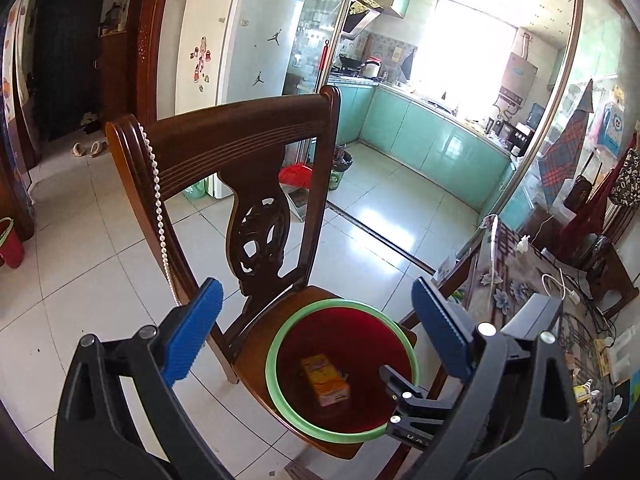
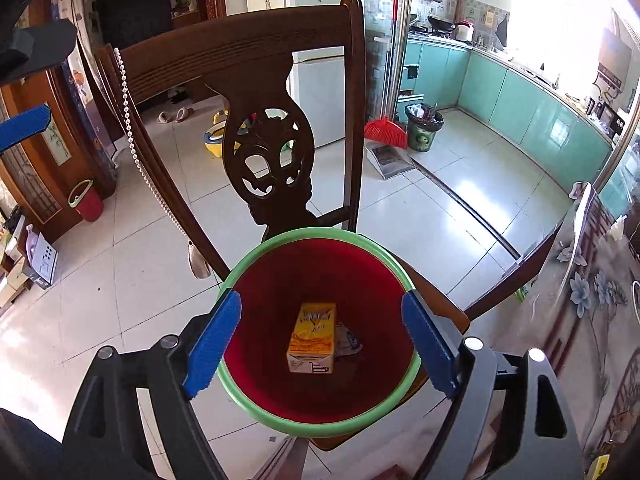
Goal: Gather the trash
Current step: 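Open the left tool over the bucket while the right tool releases the carton, then move both tools back over the trash on the table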
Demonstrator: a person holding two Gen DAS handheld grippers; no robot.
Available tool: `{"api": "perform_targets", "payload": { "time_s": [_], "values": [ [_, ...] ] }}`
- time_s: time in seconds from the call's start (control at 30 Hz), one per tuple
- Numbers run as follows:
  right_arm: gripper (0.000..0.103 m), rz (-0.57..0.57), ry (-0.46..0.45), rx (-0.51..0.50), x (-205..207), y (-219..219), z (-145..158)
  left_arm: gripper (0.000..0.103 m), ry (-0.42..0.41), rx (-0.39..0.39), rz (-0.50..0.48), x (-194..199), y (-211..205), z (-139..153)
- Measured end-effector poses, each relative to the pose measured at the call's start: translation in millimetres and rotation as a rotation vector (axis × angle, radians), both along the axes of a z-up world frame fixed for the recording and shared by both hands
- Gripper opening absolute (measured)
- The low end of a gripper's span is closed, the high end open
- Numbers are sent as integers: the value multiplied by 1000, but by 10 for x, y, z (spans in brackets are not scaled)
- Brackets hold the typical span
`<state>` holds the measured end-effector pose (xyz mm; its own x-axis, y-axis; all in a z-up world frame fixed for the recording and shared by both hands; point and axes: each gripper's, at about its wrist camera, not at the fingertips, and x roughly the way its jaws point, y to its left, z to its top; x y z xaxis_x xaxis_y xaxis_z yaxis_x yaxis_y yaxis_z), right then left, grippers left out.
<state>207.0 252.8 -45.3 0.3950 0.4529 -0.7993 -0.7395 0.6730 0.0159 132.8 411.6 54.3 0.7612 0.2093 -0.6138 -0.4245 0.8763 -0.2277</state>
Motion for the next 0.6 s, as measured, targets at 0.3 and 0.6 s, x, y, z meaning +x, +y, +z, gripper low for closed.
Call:
{"api": "perform_targets", "payload": {
  "time_s": [0.3, 0.6],
  "values": [
    [95, -85, -49, 35, -176, -626, 312, 96, -3, 40, -79, 58, -323, 53],
    [96, -225, -99, 55, -508, -1786, 699, 98, -20, 71, -224, 8, -1133, 75]
  ]
}}
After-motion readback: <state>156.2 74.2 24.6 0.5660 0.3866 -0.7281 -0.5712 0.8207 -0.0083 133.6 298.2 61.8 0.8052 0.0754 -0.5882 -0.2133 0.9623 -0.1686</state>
